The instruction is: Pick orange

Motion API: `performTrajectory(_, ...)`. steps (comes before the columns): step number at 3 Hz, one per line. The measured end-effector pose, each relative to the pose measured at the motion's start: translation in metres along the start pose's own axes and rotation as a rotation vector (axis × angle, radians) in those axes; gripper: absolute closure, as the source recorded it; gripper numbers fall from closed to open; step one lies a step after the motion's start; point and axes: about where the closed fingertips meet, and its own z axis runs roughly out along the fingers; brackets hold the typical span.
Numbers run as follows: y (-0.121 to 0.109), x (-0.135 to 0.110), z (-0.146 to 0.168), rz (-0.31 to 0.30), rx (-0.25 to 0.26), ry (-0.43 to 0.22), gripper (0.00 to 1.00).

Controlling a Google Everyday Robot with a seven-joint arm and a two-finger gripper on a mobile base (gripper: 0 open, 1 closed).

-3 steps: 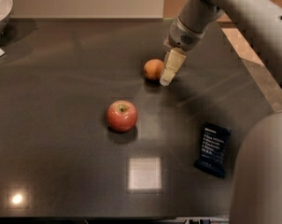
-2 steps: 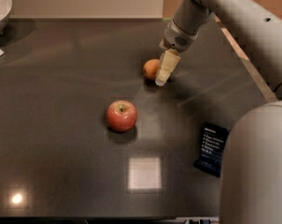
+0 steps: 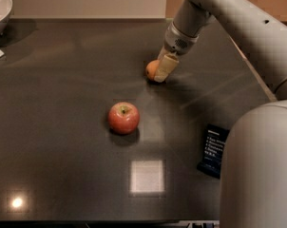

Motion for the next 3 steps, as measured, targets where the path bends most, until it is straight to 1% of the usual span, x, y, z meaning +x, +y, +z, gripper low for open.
performTrajectory(1, 0.005, -0.004, -0.007, -0.008, 0.002, -0.020, 0.65)
performTrajectory(2, 0.012, -0.008, -0.028, -0.027, 0.013, -0.034, 0.87)
performTrajectory(3, 0.020, -0.016, -0.057, -0.054, 0.021, -0.044, 1.00)
